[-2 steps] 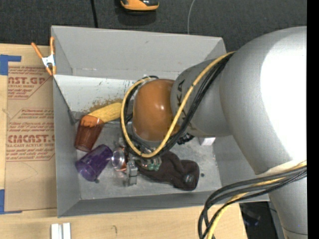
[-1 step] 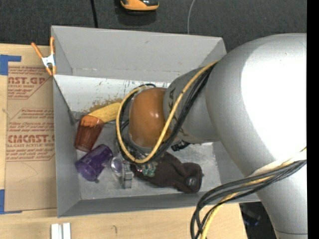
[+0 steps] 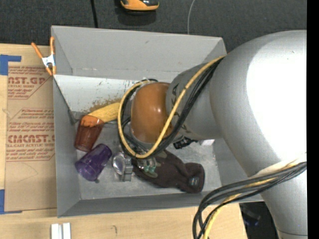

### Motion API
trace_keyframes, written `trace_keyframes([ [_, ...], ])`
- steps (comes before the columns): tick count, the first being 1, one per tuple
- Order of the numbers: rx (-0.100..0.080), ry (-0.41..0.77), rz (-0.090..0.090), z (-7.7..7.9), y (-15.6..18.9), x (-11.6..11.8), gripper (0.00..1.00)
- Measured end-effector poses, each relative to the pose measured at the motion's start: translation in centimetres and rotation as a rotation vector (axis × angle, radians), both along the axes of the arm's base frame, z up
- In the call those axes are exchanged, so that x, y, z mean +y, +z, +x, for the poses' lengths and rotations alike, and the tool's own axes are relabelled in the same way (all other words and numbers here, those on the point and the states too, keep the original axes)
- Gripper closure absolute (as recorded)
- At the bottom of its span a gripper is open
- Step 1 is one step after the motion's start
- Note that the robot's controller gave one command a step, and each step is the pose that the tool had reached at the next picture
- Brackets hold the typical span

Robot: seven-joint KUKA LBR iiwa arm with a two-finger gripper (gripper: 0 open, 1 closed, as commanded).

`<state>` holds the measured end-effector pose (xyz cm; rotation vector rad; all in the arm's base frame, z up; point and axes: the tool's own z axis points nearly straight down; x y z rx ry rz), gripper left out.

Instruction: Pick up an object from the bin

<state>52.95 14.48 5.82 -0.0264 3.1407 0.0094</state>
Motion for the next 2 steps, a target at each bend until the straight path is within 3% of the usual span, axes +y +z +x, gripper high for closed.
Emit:
trace_keyframes([
  [2, 0.001, -0.025, -0.004, 0.58, 1.49, -0.33, 1.00],
])
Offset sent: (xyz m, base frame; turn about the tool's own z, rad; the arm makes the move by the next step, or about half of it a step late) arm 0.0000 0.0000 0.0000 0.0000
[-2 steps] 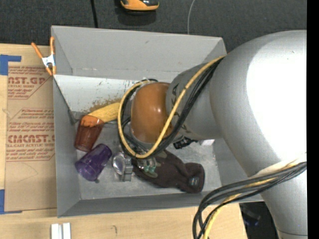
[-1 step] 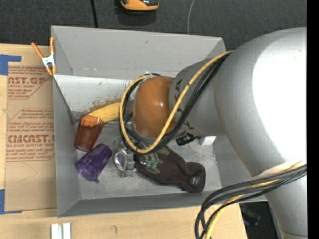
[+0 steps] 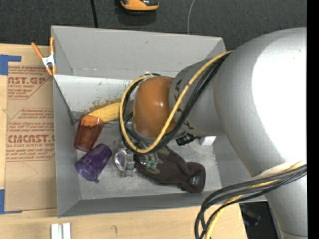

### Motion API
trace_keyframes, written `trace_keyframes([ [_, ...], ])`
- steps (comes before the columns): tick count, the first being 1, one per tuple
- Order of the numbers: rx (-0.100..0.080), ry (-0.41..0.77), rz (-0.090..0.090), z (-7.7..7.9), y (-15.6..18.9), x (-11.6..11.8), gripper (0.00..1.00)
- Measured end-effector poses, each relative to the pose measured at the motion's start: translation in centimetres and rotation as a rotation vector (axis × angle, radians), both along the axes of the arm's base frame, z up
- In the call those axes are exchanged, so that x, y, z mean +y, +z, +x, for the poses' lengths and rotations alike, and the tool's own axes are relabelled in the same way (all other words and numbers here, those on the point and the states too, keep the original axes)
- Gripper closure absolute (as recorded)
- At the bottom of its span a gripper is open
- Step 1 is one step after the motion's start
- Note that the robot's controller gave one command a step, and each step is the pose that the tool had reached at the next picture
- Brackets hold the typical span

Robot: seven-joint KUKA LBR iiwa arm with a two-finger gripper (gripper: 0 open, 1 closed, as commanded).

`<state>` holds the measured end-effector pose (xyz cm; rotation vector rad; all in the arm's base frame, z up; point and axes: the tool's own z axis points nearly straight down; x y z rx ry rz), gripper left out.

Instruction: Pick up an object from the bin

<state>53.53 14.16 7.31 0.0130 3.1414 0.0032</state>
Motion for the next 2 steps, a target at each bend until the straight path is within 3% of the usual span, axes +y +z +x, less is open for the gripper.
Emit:
trace_keyframes([
  [2, 0.000, 0.000, 0.000, 0.00, 0.00, 0.00, 1.00],
])
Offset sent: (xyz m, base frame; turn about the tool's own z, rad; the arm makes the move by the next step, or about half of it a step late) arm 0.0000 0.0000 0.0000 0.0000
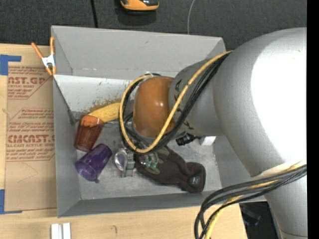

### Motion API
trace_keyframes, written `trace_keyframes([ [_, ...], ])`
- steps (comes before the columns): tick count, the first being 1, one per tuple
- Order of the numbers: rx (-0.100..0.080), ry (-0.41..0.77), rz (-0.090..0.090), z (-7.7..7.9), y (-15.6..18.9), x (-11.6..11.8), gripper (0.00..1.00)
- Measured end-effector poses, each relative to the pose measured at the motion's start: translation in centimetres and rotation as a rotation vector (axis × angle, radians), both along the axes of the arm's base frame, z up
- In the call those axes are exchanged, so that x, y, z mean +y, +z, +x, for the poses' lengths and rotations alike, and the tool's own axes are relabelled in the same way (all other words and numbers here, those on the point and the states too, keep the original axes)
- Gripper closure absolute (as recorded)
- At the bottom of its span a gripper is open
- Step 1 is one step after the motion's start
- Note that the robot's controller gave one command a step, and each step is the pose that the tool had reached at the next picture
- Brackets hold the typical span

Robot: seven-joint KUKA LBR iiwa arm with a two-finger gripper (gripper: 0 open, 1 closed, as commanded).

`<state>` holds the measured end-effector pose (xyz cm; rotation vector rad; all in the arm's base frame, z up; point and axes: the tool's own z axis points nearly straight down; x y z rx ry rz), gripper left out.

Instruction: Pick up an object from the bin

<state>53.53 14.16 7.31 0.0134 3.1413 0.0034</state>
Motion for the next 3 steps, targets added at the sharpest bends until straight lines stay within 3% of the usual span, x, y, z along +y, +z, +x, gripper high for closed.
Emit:
trace_keyframes([
  [3, 0.000, 0.000, 0.000, 0.00, 0.00, 0.01, 1.00],
])
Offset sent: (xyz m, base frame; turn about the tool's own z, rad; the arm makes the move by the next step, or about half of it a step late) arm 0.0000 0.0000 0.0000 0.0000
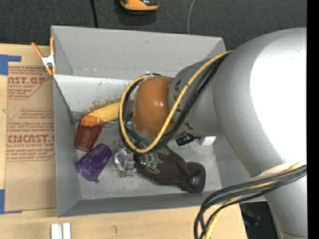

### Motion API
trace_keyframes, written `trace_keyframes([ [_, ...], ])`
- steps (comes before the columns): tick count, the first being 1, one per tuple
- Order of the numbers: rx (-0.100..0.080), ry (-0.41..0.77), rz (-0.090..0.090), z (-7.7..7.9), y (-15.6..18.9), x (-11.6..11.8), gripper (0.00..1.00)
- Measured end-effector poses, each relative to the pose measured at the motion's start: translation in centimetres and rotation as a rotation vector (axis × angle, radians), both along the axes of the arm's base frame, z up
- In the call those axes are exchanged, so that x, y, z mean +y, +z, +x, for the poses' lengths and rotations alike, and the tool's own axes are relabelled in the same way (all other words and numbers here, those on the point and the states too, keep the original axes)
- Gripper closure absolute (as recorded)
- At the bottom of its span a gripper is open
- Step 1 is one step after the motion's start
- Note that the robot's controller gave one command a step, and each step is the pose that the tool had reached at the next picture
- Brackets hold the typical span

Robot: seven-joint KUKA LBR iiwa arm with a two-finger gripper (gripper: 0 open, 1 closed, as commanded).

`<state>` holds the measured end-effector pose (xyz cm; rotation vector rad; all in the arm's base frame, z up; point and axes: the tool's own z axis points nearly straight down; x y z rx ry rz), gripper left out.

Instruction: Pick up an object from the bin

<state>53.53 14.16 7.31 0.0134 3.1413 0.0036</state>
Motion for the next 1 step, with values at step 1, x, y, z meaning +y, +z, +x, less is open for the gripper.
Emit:
trace_keyframes([
  [1, 0.000, 0.000, 0.000, 0.00, 0.00, 0.00, 1.00],
])
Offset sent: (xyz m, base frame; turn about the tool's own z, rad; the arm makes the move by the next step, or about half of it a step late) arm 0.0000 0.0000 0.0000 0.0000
